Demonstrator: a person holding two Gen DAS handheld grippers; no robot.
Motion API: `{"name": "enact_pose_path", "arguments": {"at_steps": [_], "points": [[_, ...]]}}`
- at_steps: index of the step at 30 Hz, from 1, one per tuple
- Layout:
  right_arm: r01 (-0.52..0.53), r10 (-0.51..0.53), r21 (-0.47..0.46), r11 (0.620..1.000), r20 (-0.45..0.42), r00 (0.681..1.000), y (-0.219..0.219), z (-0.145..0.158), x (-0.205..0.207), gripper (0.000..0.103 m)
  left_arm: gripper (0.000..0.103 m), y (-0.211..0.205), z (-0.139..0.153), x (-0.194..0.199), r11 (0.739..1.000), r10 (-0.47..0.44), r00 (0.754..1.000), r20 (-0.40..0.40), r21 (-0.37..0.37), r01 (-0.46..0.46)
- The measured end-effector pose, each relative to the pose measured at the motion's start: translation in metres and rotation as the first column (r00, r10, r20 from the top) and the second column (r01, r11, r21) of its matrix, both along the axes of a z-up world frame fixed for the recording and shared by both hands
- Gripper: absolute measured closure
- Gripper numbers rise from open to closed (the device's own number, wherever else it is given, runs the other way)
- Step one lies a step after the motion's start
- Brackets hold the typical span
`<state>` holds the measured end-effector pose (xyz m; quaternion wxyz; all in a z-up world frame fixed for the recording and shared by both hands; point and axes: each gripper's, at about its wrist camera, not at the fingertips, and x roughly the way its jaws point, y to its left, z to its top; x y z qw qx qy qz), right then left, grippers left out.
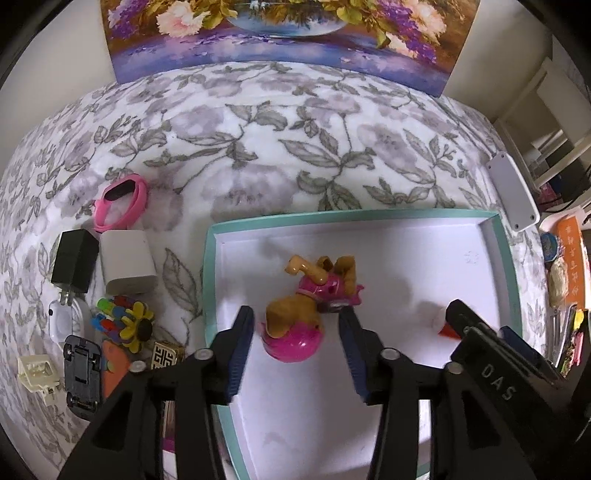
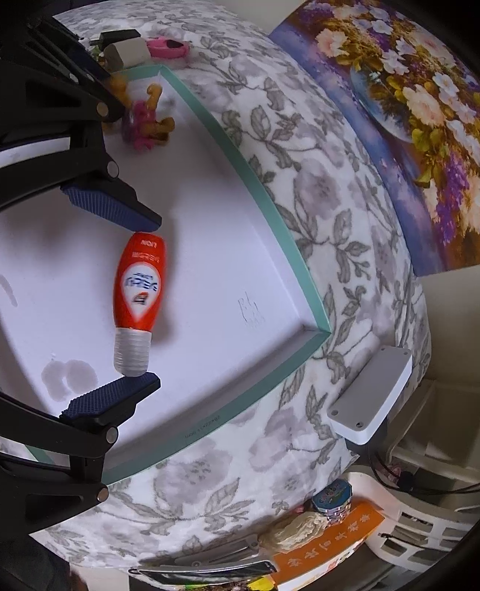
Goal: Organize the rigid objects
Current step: 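Carry the figure and glue bottle into the white tray and open both grippers, then withdraw both grippers from the tray back toward the object pile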
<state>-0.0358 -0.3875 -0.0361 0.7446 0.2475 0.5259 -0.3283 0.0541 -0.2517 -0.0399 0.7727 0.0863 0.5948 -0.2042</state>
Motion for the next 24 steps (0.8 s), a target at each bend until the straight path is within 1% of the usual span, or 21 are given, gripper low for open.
{"name": "enact_pose_path", "arguments": {"at_steps": [3,4,5,6,9,12,13,14,15,16,18,22,24], "points": [[-0.013,0.013,-0.009,1.0,-0.003,1.0,0.001,0.003,0.001,0.021,0.048,0.005,0.008,0.001,1.0,0.014,1.0,0.009,-0.013,-0.013],[-0.019,0.019,-0.014,1.0,0.001,1.0,0.002,0.006,0.001,0.02,0.047,0.006,0.01,0.001,1.0,0.019,1.0,0.012,-0.017,-0.019],[-0.023,0.023,-0.019,1.0,0.003,1.0,0.002,0.008,0.001,0.016,0.046,0.009,0.013,0.002,0.999,0.027,0.999,0.016,-0.022,-0.027],[-0.027,0.027,-0.028,0.999,0.004,1.0,0.003,0.01,0.001,0.014,0.044,0.011,0.015,0.003,0.999,0.036,0.999,0.018,-0.026,-0.036],[-0.039,0.04,-0.044,0.998,0.011,0.999,0.006,0.017,0.002,0.013,0.042,0.02,0.019,0.006,0.997,0.067,0.998,0.019,-0.038,-0.066],[-0.054,0.054,-0.062,0.997,0.005,0.999,0.01,0.021,0.004,0.013,0.041,0.032,0.021,0.01,0.994,0.108,0.994,0.029,-0.03,-0.107],[-0.059,0.059,-0.065,0.996,0.002,0.998,0.011,0.02,0.005,0.009,0.041,0.036,0.021,0.012,0.992,0.123,0.992,0.032,-0.026,-0.123],[-0.064,0.064,-0.066,0.996,0.0,0.998,0.013,0.02,0.005,0.001,0.04,0.04,0.021,0.013,0.99,0.136,0.99,0.034,-0.023,-0.136],[-0.071,0.071,-0.063,0.996,0.002,0.997,0.015,0.02,0.006,0.0,0.034,0.045,0.02,0.015,0.988,0.153,0.988,0.035,-0.021,-0.152],[-0.074,0.075,-0.062,0.995,0.007,0.997,0.016,0.02,0.007,0.0,0.025,0.049,0.02,0.017,0.986,0.166,0.985,0.036,-0.02,-0.166],[-0.081,0.082,-0.061,0.995,0.007,0.997,0.018,0.02,0.008,0.0,0.017,0.057,0.019,0.019,0.98,0.198,0.979,0.043,-0.016,-0.197],[-0.104,0.104,-0.079,0.991,-0.001,0.995,0.022,0.022,0.011,0.0,0.007,0.072,0.017,0.022,0.97,0.242,0.968,0.072,0.013,-0.243],[-0.108,0.109,-0.08,0.991,0.001,0.994,0.024,0.022,0.011,0.0,0.006,0.077,0.016,0.023,0.966,0.256,0.963,0.082,0.023,-0.258]]}}
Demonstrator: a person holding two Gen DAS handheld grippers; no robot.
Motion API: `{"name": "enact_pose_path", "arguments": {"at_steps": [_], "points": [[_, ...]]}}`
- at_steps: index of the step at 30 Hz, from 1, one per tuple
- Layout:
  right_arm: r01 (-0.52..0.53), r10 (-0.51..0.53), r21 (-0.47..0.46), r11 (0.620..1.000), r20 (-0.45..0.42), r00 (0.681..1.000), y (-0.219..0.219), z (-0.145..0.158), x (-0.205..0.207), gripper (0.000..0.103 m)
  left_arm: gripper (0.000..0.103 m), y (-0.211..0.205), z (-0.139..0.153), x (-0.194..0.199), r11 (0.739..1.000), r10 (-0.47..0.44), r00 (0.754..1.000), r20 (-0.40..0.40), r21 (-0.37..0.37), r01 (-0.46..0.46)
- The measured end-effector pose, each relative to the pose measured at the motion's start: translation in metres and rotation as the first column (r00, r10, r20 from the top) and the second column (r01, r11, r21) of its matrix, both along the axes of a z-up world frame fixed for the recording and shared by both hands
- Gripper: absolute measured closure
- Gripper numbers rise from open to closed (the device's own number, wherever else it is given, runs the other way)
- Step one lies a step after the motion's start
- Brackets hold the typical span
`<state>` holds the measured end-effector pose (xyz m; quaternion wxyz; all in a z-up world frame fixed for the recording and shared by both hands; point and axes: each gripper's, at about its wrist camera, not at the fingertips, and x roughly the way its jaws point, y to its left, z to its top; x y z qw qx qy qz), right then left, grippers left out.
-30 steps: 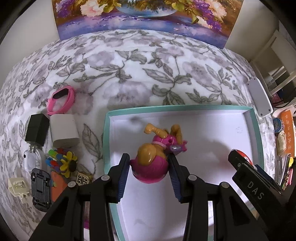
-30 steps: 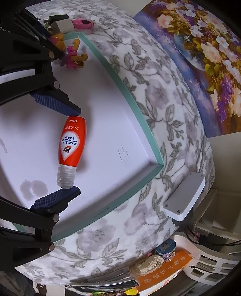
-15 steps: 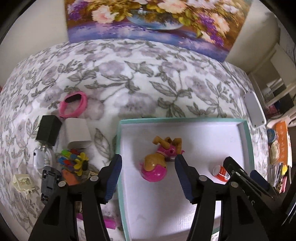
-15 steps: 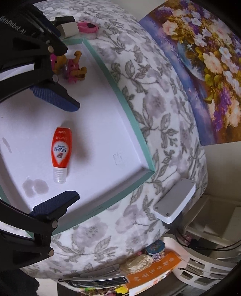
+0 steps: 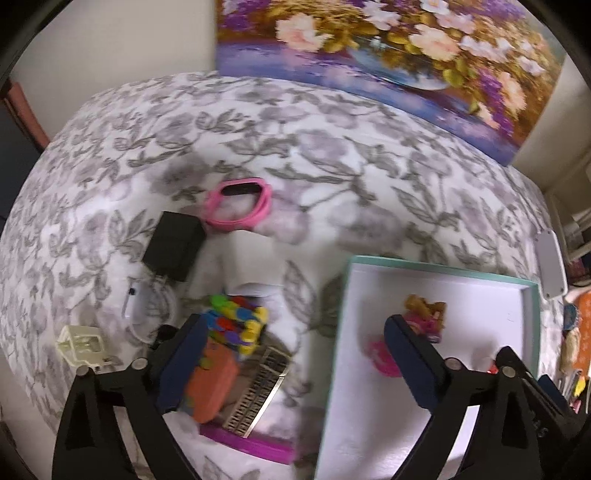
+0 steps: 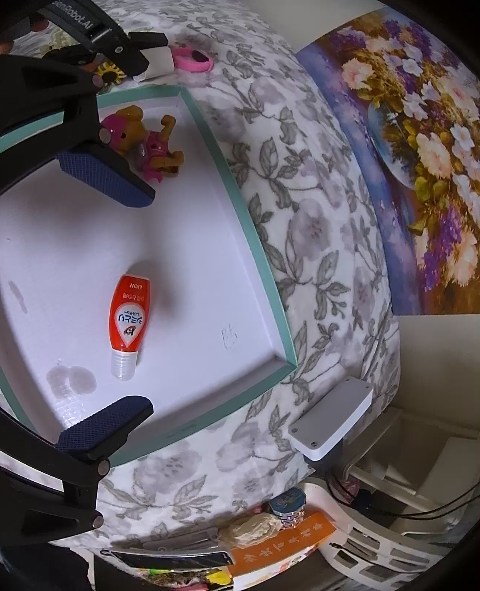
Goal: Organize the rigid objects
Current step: 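Withdraw both grippers from the tray back toward the object pile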
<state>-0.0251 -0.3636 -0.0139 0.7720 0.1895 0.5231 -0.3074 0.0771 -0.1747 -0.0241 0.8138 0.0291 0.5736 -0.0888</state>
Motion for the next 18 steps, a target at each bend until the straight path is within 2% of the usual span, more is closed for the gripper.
{"name": "enact_pose_path", "arguments": {"at_steps": [9,18], "points": [[-0.021,0.021,0.005,1.0,-0.012,1.0,0.007,0.001,0.002,0.0,0.006,0.018,0.003,0.0,0.999,0.05,0.999,0.011,-0.019,-0.05],[-0.111,0.112,-0.03,0.993,0.029,0.993,0.041,0.026,0.01,0.0,0.006,0.054,0.025,-0.003,0.99,0.138,0.988,0.063,-0.043,-0.136]]}}
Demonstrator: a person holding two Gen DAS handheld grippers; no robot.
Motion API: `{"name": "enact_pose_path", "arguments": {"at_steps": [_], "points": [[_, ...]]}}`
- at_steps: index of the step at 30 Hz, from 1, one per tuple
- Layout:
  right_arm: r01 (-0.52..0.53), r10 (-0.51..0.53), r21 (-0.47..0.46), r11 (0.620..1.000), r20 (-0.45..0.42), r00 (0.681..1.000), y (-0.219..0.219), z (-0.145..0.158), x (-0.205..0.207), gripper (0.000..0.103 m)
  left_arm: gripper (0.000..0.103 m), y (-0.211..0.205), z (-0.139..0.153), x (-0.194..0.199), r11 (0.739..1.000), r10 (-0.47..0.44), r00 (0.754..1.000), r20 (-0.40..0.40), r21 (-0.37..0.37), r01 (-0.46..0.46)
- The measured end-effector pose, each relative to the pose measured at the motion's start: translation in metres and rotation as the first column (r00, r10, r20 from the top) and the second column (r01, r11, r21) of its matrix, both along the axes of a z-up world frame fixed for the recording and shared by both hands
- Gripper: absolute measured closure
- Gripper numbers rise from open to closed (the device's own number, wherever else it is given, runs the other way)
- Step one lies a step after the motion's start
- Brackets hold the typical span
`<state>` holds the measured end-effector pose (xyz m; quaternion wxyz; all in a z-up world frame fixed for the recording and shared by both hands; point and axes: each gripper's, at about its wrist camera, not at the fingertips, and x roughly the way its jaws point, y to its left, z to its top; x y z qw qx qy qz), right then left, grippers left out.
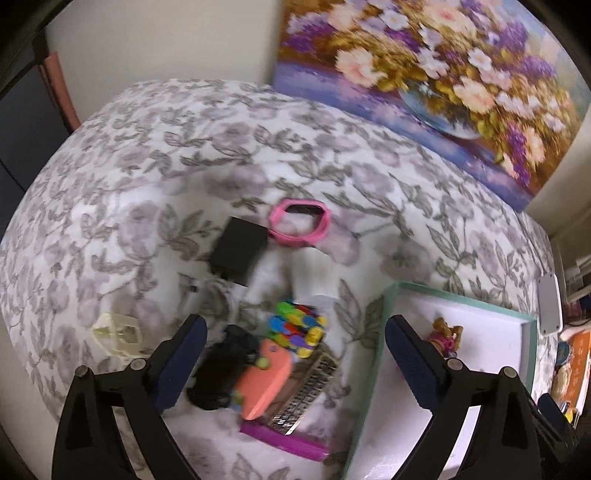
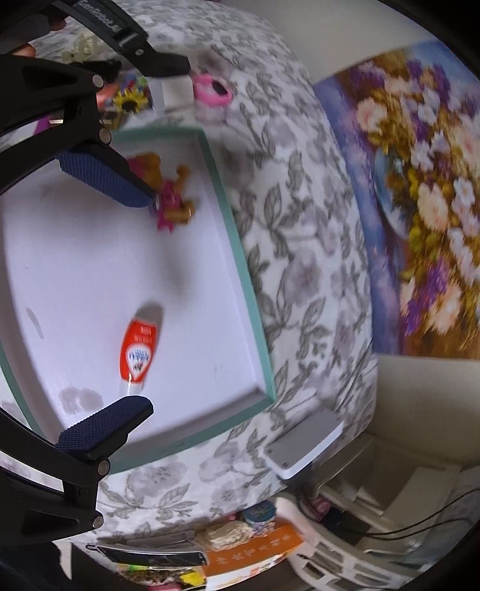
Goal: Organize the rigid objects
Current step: 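Withdraw both grippers from the tray back toward the object pile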
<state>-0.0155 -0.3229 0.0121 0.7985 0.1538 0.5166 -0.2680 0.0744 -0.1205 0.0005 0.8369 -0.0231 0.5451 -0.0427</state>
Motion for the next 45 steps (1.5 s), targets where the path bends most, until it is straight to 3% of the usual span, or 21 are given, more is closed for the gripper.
{"name": "enact_pose_path", "arguments": {"at_steps": [4,15,29,33,45], "points": [[-0.062,0.063,-0.027,0.998,0.018,0.998,0.025,0.011,0.001,0.0,0.006,0.018,0.01,-0.003,0.999,0.026,1.0,0.018,0.027,-0.026],[-0.154,0.153,0.027,0.988,0.025,0.988,0.077,0.012,-0.004,0.0,0.006,0.078,0.024,-0.021,0.993,0.077,0.997,0.031,0.09,-0.079],[-0.28,0.281,0.157,0.947,0.014,0.96,0.138,-0.007,-0.009,0.0,0.006,0.16,0.014,-0.037,0.981,0.184,0.983,-0.001,0.056,-0.184],[-0.287,0.293,0.2,0.937,0.001,0.956,0.143,-0.018,-0.005,0.0,0.006,0.183,0.006,-0.034,0.973,0.231,0.972,-0.04,0.016,-0.23],[-0.291,0.312,0.268,0.918,-0.038,0.949,0.171,-0.046,0.003,0.0,0.006,0.191,-0.015,-0.023,0.974,0.227,0.968,-0.112,-0.004,-0.228]]}}
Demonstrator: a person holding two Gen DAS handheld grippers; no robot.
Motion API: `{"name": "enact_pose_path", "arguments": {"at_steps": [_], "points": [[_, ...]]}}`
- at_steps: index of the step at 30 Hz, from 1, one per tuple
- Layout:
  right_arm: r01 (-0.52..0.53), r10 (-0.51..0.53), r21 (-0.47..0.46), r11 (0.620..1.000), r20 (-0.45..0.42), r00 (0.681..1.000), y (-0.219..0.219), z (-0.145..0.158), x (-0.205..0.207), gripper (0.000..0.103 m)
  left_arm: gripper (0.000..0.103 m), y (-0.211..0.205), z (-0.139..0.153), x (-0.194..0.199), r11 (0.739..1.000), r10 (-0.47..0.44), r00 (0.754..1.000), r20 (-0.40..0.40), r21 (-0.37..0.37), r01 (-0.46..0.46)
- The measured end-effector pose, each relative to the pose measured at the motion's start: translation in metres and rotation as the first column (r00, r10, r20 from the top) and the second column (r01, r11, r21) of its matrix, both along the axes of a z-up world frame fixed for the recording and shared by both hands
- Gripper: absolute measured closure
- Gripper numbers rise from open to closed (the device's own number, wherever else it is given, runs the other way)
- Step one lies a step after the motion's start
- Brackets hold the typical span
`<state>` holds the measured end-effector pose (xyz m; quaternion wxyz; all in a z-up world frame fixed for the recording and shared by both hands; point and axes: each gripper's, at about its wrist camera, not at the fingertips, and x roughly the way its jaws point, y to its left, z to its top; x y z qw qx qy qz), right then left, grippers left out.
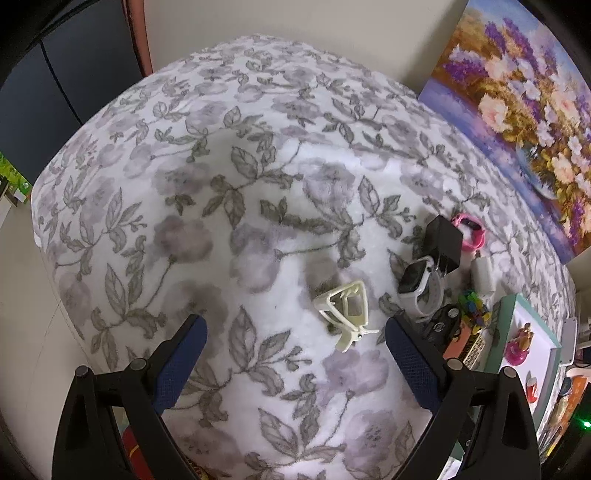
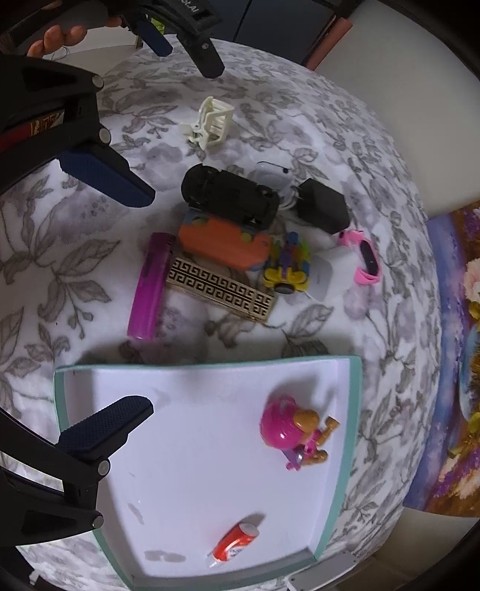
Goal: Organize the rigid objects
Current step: 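Grasp the cream plastic frame with the left gripper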
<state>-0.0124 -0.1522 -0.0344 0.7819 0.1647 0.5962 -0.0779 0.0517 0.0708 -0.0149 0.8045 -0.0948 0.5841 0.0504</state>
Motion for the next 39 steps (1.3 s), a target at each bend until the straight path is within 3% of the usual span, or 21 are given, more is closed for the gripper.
{"name": "enact_pose_path", "arguments": {"at_steps": [9,16,24,35,39], "points": [[0.013,-0.012,0.019,1.0,-0.063,0.998,0.01,-0.026,0.005,0.0,0.006,-0.01,-0.026,0.013,0.999,-0.044,0.997,-0.067,0.021,0.045],[0.058,-0.059,-0.023,0.998,-0.077,0.995,0.009,-0.033,0.009,0.0,0.006,-0.013,-0.034,0.022,0.998,-0.06,0.996,-0.062,0.001,0.06],[0.088,-0.097,-0.106,0.99,-0.088,0.991,0.013,-0.043,0.015,0.0,0.006,-0.022,-0.047,0.029,0.995,-0.091,0.994,-0.068,0.035,0.093],[0.111,-0.124,-0.143,0.984,-0.085,0.989,0.017,-0.052,0.023,0.0,0.007,-0.027,-0.059,0.034,0.994,-0.106,0.992,-0.069,0.009,0.107],[0.11,-0.123,-0.144,0.983,-0.085,0.989,0.018,-0.05,0.021,0.0,0.021,-0.032,-0.062,0.033,0.993,-0.12,0.99,-0.069,-0.009,0.12]]}}
